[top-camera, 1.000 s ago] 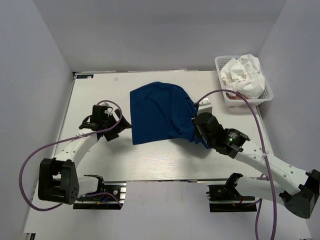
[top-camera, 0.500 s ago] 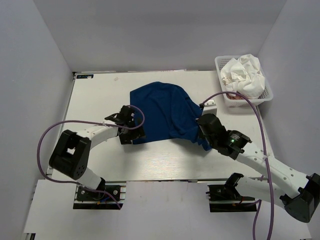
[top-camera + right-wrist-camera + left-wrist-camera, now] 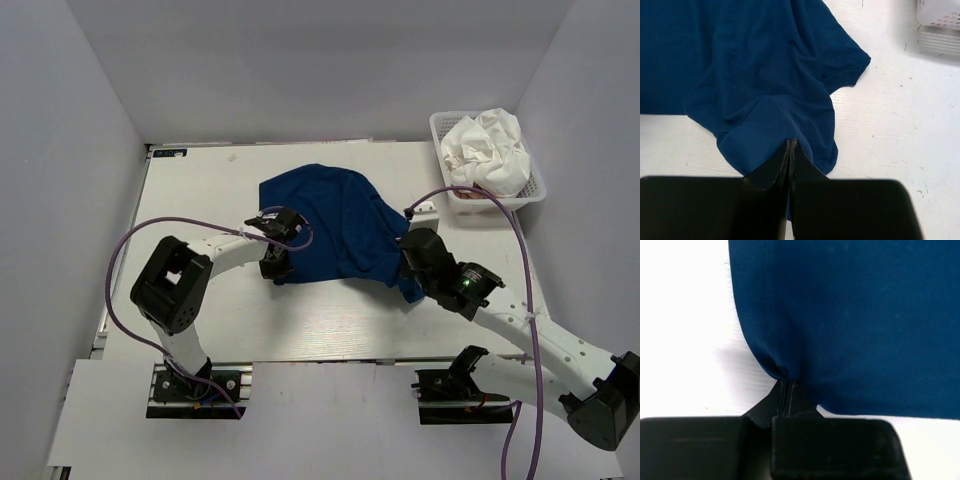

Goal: Fold and stack the t-shirts

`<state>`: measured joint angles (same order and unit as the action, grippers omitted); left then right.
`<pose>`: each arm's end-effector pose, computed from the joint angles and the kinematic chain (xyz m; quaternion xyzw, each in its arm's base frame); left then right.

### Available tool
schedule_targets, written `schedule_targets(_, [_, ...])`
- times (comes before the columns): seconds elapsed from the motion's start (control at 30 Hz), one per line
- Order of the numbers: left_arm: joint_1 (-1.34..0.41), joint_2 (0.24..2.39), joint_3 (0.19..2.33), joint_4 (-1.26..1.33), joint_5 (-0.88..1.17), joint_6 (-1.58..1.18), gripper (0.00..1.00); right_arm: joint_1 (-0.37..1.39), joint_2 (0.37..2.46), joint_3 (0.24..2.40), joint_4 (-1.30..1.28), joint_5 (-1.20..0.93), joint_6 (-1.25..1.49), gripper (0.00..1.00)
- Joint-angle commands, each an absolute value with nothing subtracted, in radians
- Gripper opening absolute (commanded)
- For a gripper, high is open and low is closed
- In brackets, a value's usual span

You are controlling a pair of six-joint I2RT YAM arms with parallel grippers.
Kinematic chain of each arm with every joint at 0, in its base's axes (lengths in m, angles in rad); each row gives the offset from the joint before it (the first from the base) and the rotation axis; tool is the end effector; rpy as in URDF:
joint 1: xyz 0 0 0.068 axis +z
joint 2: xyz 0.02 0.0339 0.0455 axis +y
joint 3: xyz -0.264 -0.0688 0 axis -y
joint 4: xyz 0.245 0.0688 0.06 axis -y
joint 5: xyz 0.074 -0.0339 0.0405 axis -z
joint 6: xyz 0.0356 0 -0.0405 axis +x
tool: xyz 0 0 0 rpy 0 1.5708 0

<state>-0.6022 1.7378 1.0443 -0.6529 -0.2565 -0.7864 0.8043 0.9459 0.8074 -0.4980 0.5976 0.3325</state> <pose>0.2645 -0.1709 0.1576 -0.1049 0.9801 0.0266 0.1667 0.1529 0.1299 0.2917 -0.0705 0.8606 0.0102 0.5042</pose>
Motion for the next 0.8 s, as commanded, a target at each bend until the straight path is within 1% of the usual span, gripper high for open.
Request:
schedule_targets(0.0, [-0.615, 1.827, 1.060, -0.738, -0.333, -0.807, 0.00, 0.789, 0.931, 0.814, -0.451, 0.597, 0.322, 0.00])
schedule_targets(0.03, [-0.615, 1.827, 1.081, -0.770, -0.360, -0.807, 0.00, 0.785, 0.930, 0.819, -0.448, 0.598, 0.316, 0.00])
schedule_targets(0.13, [-0.615, 1.723, 1.179, -0.795, -0.413, -0.798, 0.00, 0.778, 0.934, 0.869, -0.436, 0.621, 0.308, 0.00])
schedule_targets(0.2, [-0.615, 1.594, 1.253, -0.795, -0.445, -0.778, 0.00, 0.773, 0.928, 0.897, -0.417, 0.652, 0.287, 0.00])
schedule_targets(0.27, [-0.615, 1.499, 1.311, -0.743, -0.459, -0.737, 0.00, 0.773, 0.919, 0.965, -0.397, 0.698, 0.246, 0.00])
schedule_targets(0.3, [-0.615, 1.408, 1.324, -0.714, -0.459, -0.717, 0.00, 0.773, 0.916, 0.980, -0.388, 0.721, 0.235, 0.00])
schedule_targets(0.37, [-0.615, 1.329, 1.373, -0.658, -0.468, -0.674, 0.00, 0.772, 0.891, 1.038, -0.354, 0.756, 0.204, 0.00])
schedule_targets(0.43, [-0.615, 1.245, 1.419, -0.649, -0.480, -0.637, 0.00, 0.773, 0.852, 1.089, -0.333, 0.749, 0.171, 0.00])
schedule_targets(0.53, [-0.615, 1.178, 1.520, -0.649, -0.489, -0.586, 0.00, 0.773, 0.784, 1.178, -0.284, 0.701, 0.088, 0.00])
schedule_targets(0.57, [-0.615, 1.137, 1.563, -0.635, -0.464, -0.569, 0.00, 0.775, 0.772, 1.257, -0.304, 0.659, 0.068, 0.00])
schedule_targets(0.63, [-0.615, 1.095, 1.604, -0.621, -0.440, -0.543, 0.00, 0.773, 0.736, 1.311, -0.316, 0.594, 0.029, 0.00])
schedule_targets(0.73, [-0.615, 1.017, 1.693, -0.594, -0.382, -0.506, 0.00, 0.770, 0.724, 1.472, -0.342, 0.373, -0.049, 0.00])
schedule_targets(0.77, [-0.615, 1.000, 1.733, -0.585, -0.362, -0.497, 0.00, 0.776, 0.729, 1.506, -0.369, 0.352, -0.057, 0.00])
